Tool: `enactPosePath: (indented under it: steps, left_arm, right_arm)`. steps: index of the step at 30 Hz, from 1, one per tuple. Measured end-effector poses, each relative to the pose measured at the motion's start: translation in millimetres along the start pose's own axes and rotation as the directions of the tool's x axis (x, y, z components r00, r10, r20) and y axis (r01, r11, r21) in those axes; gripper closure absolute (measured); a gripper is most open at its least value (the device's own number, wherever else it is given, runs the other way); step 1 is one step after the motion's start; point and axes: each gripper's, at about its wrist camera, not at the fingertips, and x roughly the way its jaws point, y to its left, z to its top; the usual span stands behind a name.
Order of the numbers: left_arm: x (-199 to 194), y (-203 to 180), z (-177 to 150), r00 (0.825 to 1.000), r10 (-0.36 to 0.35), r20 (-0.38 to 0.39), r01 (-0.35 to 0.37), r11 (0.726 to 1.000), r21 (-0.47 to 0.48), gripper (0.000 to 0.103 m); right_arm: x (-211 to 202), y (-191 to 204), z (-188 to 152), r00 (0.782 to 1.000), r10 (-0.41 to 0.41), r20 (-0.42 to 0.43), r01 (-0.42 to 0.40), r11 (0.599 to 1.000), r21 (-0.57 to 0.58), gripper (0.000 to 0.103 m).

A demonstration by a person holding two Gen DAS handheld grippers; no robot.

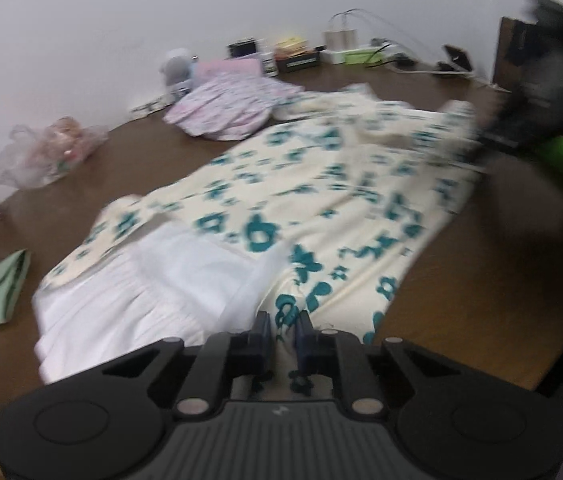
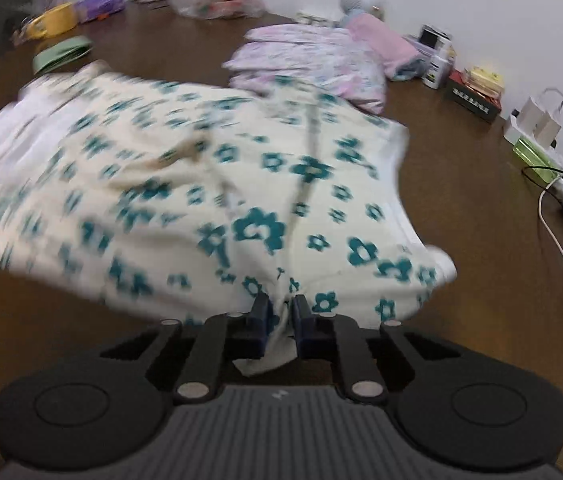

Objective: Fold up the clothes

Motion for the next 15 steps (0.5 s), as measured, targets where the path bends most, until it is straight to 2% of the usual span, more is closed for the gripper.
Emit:
enactPosePath:
  steps: [4, 5, 8, 9, 10, 11, 12, 13, 15]
  left_arm:
    - [5.9, 21.4, -1.9, 0.998, 0.057, -0.014, -0.057, 0.998, 0.024, 0.087]
    - [5.1, 27.8, -2.4, 0.998, 0.056, -0.019, -0.055, 0.998, 0.016, 0.086]
    - [-11.9, 44.8, -4.6, 1.0, -0.01, 0.006, 0.01, 0.999, -0.044, 0.08]
    - [-18.0, 49.8, -5.5, 0.999, -0.03, 0.02, 0.031, 0.998, -0.063, 0.071]
    - [-25.6, 52.7, -7.1, 0.998, -0.043, 0.053, 0.047, 0.996, -0.077, 0.056]
    - [-31.4, 55.1, -8.3, 0.995, -0.053, 0.082, 0.061, 0.994, -0.094, 0.05]
    - [-30.5, 55.9, -7.8, 0.994, -0.052, 0.092, 0.063, 0.991, -0.122, 0.046]
    - [-28.2, 56.3, -7.5, 0.994, -0.053, 0.097, 0.068, 0.987, -0.147, 0.047]
    - [-14.9, 50.8, -7.7, 0.996, -0.065, 0.068, 0.075, 0.984, -0.159, 0.048]
  right_arm:
    - [-29.8, 40.4, -30.9, 0.999, 0.053, 0.006, -0.053, 0.998, -0.03, 0.092]
    - [-36.1, 49.0, -36.1, 0.997, 0.074, 0.002, -0.074, 0.997, -0.036, 0.092]
    - [-52.8, 68.0, -45.9, 0.993, 0.114, -0.01, -0.115, 0.992, -0.061, 0.092]
    - [-59.6, 70.1, -46.2, 0.994, 0.113, 0.001, -0.113, 0.992, -0.062, 0.087]
    - [-66.9, 68.2, -45.5, 0.994, 0.112, 0.017, -0.111, 0.992, -0.056, 0.079]
    - [-74.1, 63.1, -43.0, 0.993, 0.112, 0.043, -0.11, 0.993, -0.049, 0.073]
    - [-81.3, 57.1, -39.9, 0.991, 0.113, 0.072, -0.11, 0.993, -0.043, 0.057]
    - [-84.0, 53.7, -36.0, 0.99, 0.113, 0.09, -0.109, 0.993, -0.045, 0.051]
    - [-82.5, 52.3, -29.2, 0.987, 0.122, 0.104, -0.116, 0.991, -0.061, 0.051]
